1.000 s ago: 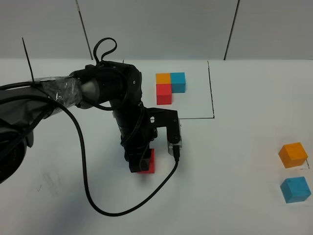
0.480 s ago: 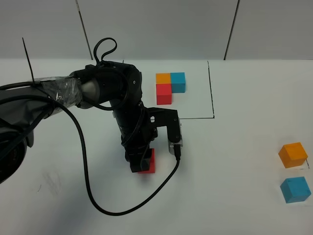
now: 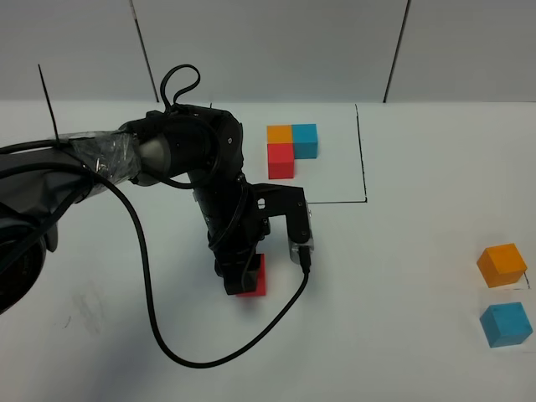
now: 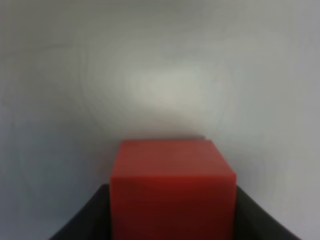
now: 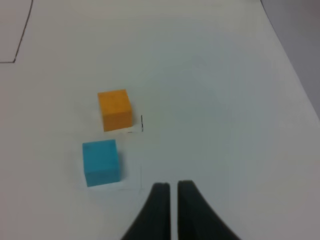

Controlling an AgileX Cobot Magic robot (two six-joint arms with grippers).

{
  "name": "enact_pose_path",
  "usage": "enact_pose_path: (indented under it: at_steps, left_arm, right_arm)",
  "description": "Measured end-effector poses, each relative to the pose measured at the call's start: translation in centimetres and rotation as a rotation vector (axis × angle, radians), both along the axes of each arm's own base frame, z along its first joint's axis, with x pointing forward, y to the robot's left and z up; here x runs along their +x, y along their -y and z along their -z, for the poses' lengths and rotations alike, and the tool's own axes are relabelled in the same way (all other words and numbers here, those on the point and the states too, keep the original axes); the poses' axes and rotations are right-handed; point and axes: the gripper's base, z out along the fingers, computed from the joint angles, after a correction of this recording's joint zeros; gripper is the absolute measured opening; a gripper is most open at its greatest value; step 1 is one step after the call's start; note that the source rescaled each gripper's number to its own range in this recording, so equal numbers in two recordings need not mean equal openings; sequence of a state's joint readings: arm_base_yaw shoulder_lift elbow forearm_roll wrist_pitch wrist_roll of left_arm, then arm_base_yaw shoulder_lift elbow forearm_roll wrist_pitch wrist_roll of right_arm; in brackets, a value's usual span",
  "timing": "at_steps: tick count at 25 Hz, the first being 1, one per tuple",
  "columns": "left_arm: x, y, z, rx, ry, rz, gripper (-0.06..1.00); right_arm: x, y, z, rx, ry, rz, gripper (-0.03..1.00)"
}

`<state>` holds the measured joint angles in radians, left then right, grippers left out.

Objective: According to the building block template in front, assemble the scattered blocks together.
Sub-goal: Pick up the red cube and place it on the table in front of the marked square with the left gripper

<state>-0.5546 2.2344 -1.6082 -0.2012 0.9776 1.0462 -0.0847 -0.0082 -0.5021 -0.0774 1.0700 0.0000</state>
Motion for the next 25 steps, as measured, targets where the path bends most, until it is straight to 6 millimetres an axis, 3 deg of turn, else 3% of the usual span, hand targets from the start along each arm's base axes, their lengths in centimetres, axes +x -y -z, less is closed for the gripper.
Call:
enact_pose_path:
  at_steps: [6,17,25]
  left_arm:
    - [0.0,0.0,0.0,0.003,-0.005,-0.042,0.50]
    - [0.3,0.6,1.1,0.026,0.054,-0.114,0.76]
    - [0.3,0.9,1.1,0.025,0.070,-0.127,0.80]
  right_arm:
    - [0.0,0.0,0.0,0.000,0.000,0.000,0.01]
    - [0.0,0.0,0.0,0.000,0.000,0.000,0.01]
    - [0.0,0.0,0.0,0.000,0.000,0.000,0.01]
